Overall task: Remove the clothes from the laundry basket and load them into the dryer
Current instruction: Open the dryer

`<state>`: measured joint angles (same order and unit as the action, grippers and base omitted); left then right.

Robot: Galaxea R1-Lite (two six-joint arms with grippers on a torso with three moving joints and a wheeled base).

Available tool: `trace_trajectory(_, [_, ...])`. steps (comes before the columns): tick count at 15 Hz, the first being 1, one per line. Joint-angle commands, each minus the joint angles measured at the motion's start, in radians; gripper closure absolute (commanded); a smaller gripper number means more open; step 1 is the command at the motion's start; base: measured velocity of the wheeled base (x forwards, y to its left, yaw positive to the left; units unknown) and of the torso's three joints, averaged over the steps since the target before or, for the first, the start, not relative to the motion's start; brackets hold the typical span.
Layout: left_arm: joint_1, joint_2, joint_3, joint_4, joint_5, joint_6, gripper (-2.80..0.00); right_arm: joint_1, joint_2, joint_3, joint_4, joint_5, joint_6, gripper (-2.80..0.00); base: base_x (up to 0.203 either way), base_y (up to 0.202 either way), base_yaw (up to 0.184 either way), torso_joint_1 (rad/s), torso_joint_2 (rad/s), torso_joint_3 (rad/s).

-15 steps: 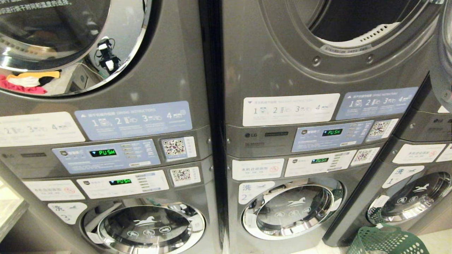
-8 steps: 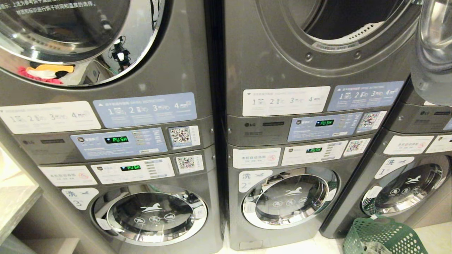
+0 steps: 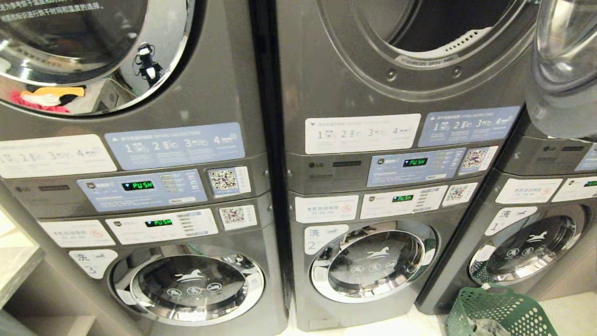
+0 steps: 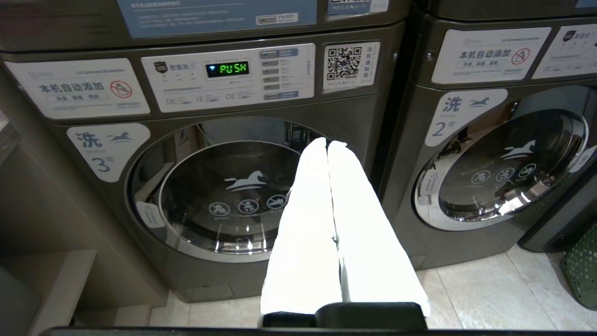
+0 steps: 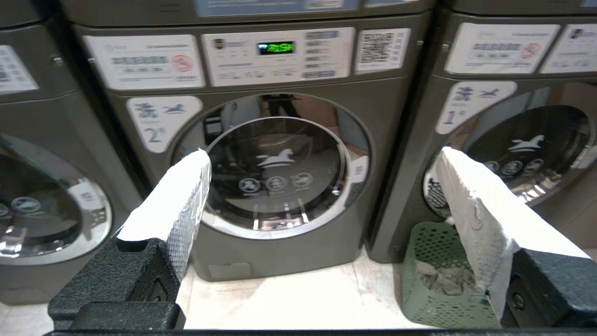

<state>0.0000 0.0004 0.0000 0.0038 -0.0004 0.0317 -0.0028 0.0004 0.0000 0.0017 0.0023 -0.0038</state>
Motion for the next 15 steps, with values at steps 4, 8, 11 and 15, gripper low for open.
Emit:
trace_trajectory(4, [0.0, 0.001, 0.0, 0.001, 0.0, 0.001, 0.0, 0.0, 0.0, 0.0, 0.0, 0.002, -0.001, -2.8, 0.0, -0.196, 0.002, 0.004, 0.0, 0.001])
trace_trajectory(8, [0.0, 0.001, 0.0, -0.001, 0.0, 0.001, 0.0, 0.0, 0.0, 0.0, 0.0, 0.002, -0.001, -2.8, 0.0, -0.196, 0.001, 0.001, 0.0, 0.003])
trace_trajectory(11, [0.0, 0.001, 0.0, -0.001, 0.0, 0.001, 0.0, 0.0, 0.0, 0.0, 0.0, 0.002, -0.001, -2.8, 0.0, -0.196, 0.0, 0.004, 0.0, 0.001])
trace_trajectory(15, [0.0, 0.001, 0.0, -0.001, 0.0, 0.001, 0.0, 0.0, 0.0, 0.0, 0.0, 0.002, -0.001, -2.8, 0.0, -0.197, 0.0, 0.001, 0.0, 0.002])
